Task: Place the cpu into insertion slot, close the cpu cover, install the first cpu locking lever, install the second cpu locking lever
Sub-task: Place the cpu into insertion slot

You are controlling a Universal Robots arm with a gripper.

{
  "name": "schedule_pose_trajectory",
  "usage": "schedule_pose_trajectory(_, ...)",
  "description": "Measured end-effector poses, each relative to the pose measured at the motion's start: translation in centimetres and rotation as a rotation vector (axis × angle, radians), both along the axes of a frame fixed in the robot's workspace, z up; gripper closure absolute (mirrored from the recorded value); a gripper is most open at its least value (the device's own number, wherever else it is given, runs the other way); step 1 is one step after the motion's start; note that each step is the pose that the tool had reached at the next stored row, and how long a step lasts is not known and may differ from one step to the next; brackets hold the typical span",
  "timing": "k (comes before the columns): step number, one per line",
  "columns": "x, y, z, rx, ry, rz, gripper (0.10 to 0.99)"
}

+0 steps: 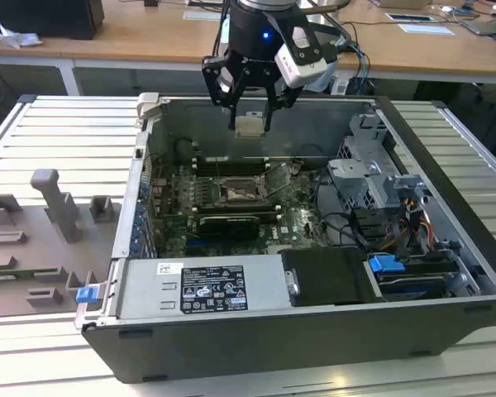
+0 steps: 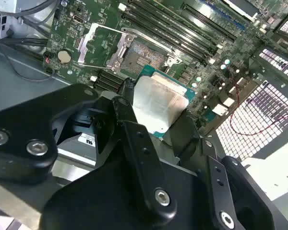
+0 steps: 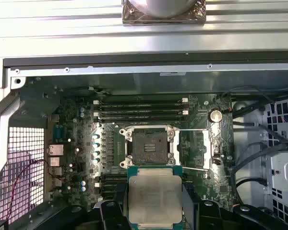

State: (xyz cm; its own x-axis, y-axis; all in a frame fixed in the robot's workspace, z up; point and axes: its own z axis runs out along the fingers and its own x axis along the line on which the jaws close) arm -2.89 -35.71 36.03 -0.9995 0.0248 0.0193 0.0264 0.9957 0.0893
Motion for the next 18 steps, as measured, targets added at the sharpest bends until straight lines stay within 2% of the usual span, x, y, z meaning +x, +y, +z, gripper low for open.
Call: schedule_pose_trajectory(18,0.0,0.0,-0.01,0.0,0.0,-0.064,0.549)
